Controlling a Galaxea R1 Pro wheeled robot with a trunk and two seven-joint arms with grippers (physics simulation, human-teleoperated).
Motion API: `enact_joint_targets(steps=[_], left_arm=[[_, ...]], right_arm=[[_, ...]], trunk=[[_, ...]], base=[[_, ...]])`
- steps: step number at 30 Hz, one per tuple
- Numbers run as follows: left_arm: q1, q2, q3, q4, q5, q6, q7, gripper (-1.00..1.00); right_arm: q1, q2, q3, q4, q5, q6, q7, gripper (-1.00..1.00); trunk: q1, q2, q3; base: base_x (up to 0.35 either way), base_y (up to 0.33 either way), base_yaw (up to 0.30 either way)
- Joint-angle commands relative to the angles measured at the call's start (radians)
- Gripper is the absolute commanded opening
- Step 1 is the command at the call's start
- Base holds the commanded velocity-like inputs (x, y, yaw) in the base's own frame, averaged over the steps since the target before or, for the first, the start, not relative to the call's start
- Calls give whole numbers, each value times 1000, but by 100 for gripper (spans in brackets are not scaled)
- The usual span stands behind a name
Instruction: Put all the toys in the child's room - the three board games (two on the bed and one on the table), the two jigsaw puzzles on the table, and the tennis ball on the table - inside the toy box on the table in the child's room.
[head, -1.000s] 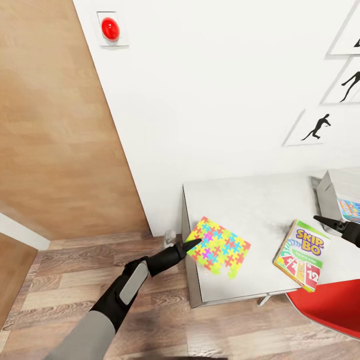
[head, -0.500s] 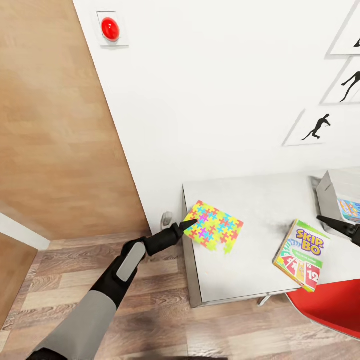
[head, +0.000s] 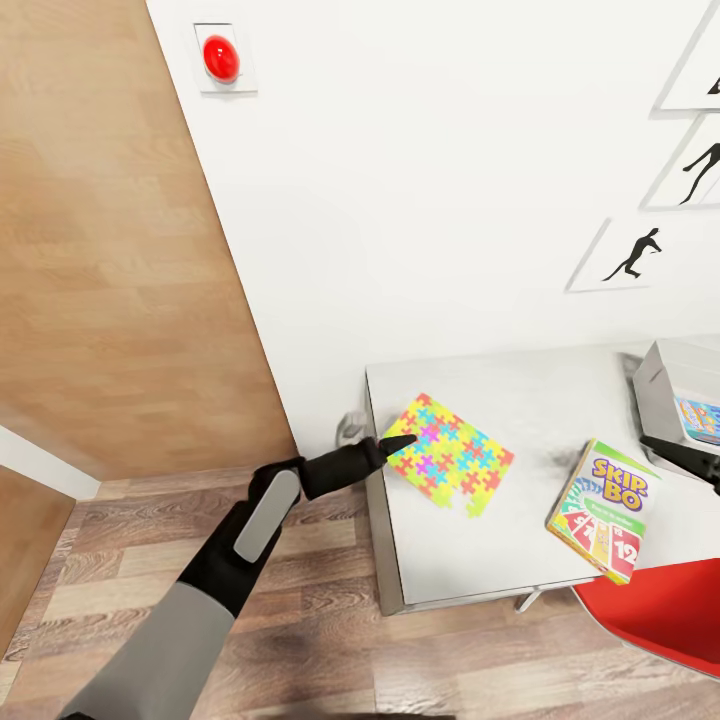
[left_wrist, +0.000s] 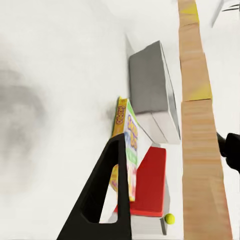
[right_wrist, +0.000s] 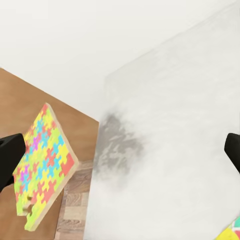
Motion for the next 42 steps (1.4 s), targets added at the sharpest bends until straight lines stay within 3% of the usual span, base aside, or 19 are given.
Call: enact_joint_targets(steps=[1, 7, 12, 26, 42], left_arm=[[2, 0, -6, -14, 12, 8, 25, -100], [10, 2, -28, -52, 80, 13, 90, -100], [14, 4, -35, -76, 108, 12, 112, -100], [30, 4, -44, -155, 122, 12, 129, -100], [40, 3, -47, -201, 121, 11, 131, -100]], right_arm=[[-1, -1, -1, 0, 5, 4, 8, 100], [0, -9, -4, 0, 5, 4, 14, 100], [1, -20, -6, 0, 5, 4, 16, 100], [1, -27, -7, 0, 5, 4, 16, 100], [1, -27, -7, 0, 5, 4, 15, 100]], trunk=[[1, -2, -1], [1, -2, 2], [1, -2, 9], [1, -2, 29], [1, -2, 55]], base=[[0, 0, -5], [0, 0, -35], [0, 0, -72], [0, -23, -89], [0, -274, -28]])
